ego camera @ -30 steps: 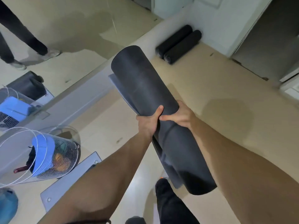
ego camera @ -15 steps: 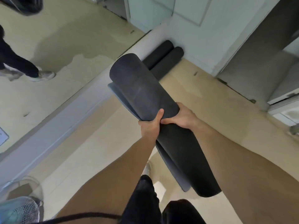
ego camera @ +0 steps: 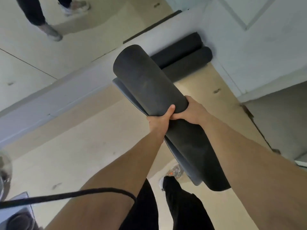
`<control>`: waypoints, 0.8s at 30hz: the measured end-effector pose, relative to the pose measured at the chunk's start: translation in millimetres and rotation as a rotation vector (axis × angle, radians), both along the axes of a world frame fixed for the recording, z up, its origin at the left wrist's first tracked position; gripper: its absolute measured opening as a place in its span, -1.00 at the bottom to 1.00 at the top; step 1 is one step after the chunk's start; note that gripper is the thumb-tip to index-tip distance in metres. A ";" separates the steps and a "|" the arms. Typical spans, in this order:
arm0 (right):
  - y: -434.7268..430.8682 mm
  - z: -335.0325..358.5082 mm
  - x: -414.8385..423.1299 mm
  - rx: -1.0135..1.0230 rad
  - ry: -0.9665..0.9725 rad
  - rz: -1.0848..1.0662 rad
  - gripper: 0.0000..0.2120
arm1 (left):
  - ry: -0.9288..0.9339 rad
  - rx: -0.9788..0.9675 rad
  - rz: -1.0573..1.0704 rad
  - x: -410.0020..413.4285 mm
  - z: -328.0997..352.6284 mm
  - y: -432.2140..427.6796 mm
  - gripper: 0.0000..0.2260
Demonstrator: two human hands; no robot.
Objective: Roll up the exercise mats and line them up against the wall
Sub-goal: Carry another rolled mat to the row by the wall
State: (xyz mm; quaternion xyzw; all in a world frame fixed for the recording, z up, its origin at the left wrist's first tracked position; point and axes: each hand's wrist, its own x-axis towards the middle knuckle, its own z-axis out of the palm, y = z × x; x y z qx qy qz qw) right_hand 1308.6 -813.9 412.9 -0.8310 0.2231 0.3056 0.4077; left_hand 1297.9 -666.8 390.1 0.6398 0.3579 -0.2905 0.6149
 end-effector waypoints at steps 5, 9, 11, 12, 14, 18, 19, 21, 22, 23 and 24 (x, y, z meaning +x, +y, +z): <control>-78.2 -64.4 91.1 0.004 0.047 0.167 0.01 | 0.033 -0.017 0.203 61.1 -65.9 -82.7 0.12; -120.1 -117.7 155.1 -0.013 0.055 0.344 -0.01 | 0.019 -0.020 0.391 98.8 -118.9 -134.9 0.13; -142.3 -149.7 186.6 -0.022 0.050 0.427 0.00 | 0.036 -0.030 0.474 116.8 -152.1 -164.1 0.12; -151.2 -166.2 199.4 -0.020 0.051 0.467 0.01 | 0.046 -0.030 0.518 123.7 -167.7 -177.1 0.12; -169.6 -199.8 221.0 -0.032 0.058 0.562 0.02 | 0.084 -0.045 0.598 135.5 -201.8 -204.0 0.14; -206.1 -269.0 245.7 -0.032 0.082 0.744 0.00 | 0.150 -0.049 0.762 145.2 -266.8 -260.2 0.08; -216.2 -286.5 250.8 -0.030 0.084 0.786 -0.02 | 0.158 -0.039 0.807 146.2 -284.1 -275.1 0.04; -239.3 -321.9 260.0 -0.033 0.081 0.845 -0.06 | 0.166 -0.039 0.870 149.4 -320.9 -304.7 0.01; -249.6 -340.5 264.4 -0.032 0.083 0.877 -0.07 | 0.167 -0.039 0.897 150.9 -339.2 -318.4 0.03; -258.8 -358.2 268.5 -0.034 0.088 0.905 -0.06 | 0.171 -0.040 0.923 152.3 -356.3 -330.9 0.05; -266.4 -375.6 272.4 -0.040 0.091 0.931 -0.06 | 0.175 -0.039 0.950 154.8 -374.9 -342.3 0.05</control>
